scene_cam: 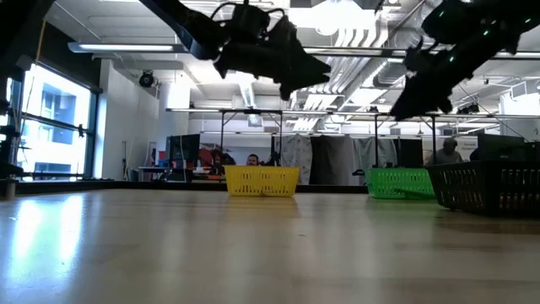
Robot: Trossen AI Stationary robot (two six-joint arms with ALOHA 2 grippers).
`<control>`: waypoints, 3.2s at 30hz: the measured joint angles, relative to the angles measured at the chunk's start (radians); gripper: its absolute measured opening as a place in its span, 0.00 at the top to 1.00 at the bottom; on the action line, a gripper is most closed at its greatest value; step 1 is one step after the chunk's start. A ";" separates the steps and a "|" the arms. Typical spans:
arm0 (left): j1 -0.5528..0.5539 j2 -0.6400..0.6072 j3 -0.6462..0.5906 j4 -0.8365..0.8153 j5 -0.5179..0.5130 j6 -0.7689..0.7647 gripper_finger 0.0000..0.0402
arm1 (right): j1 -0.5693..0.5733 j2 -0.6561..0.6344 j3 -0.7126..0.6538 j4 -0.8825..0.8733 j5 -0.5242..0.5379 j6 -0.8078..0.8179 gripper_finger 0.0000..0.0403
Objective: Sort crayons
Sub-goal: Return to Home Position
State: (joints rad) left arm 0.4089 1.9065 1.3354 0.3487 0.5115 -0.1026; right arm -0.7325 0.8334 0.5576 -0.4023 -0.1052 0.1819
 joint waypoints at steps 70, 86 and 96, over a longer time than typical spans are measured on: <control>0.026 -0.946 -0.670 -0.329 -0.391 0.141 0.68 | 0.003 -0.810 -0.547 0.455 -0.185 0.132 0.66; -0.009 -0.945 -0.669 -0.366 -0.380 0.132 0.68 | 0.005 -0.828 -0.547 0.488 -0.186 0.132 0.66; -0.067 -0.925 -0.669 -0.285 -0.282 0.183 0.68 | 0.005 -0.828 -0.547 0.488 -0.186 0.132 0.66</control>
State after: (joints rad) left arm 0.3415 0.9820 0.6662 0.0636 0.2296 0.0802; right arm -0.7277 0.0051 0.0109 0.0853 -0.2909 0.3135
